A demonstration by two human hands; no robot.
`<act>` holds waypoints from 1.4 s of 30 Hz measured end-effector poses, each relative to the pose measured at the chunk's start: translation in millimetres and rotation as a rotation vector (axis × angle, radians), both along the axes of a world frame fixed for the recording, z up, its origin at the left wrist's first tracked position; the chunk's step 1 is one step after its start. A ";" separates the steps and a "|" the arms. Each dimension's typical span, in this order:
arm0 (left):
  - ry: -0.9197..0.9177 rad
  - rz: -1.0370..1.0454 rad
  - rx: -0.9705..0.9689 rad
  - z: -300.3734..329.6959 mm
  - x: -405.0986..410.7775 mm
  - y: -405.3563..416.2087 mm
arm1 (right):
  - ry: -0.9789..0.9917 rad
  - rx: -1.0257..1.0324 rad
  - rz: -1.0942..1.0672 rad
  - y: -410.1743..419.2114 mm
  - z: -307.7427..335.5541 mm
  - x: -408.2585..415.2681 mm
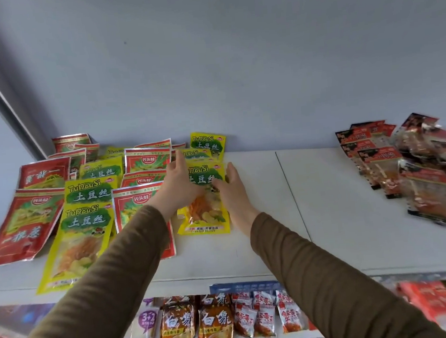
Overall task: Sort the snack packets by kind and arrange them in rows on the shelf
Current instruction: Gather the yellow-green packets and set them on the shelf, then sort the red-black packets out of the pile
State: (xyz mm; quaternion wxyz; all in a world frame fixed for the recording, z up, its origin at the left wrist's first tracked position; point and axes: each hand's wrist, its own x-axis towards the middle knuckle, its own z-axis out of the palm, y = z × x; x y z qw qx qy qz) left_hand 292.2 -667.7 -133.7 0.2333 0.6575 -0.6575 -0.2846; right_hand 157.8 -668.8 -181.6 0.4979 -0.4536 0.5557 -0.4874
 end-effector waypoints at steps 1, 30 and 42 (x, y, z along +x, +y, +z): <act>-0.017 -0.002 -0.031 2.2 -0.5 3.3 | 0.028 -0.008 0.007 4.0 2.5 -0.8; -0.424 -0.528 -0.305 -14.9 -192.7 15.6 | 1.284 -0.224 -0.040 114.6 30.0 -255.9; -0.374 -0.576 -0.298 -13.3 -383.3 70.7 | 1.300 -0.253 -0.038 159.3 31.9 -445.2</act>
